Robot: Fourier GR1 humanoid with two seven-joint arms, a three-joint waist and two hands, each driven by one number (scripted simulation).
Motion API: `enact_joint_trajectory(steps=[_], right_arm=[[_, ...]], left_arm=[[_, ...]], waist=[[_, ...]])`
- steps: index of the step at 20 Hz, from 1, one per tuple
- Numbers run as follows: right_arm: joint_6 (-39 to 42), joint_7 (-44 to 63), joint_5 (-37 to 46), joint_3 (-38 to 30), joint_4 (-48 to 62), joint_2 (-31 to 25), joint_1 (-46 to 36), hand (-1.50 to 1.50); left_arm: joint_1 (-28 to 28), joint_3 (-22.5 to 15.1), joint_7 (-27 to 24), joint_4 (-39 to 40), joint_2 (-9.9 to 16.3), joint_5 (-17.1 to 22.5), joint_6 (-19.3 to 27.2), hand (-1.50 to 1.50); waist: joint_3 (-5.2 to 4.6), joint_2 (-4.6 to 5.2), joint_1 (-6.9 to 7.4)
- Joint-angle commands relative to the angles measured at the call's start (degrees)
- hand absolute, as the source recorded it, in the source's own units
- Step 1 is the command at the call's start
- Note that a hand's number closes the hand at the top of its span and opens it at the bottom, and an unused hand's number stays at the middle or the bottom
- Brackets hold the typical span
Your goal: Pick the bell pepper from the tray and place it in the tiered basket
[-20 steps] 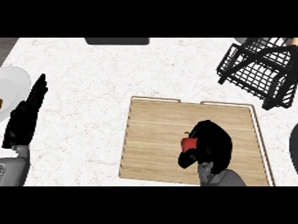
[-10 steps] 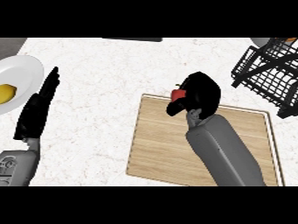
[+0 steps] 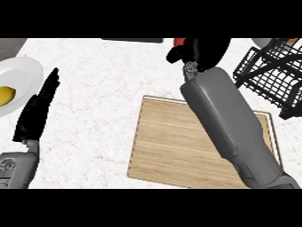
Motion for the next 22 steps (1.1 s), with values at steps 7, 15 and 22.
enact_joint_trajectory(steps=[7, 15, 22], right_arm=[[2.3, 7.4, 10.2, -8.3, 17.6, -4.4, -18.9, 1.50], [-0.2, -2.6, 5.8, -15.3, 25.9, -8.7, -23.3, 1.50], [1.5, -6.4, 9.9, -14.3, 34.6, -15.7, -22.8, 1.50]], left_arm=[[0.8, 1.5, 0.1, 0.6, 0.0, 0.2, 0.5, 0.00], [2.7, 0.5, 0.8, -2.0, -1.3, -0.5, 0.4, 0.00], [-0.3, 2.9, 2.0, -0.4, 0.5, 0.4, -0.5, 0.00]], waist=[[0.00, -0.40, -2.25], [0.07, -0.58, -2.65], [0.05, -0.21, -2.56]])
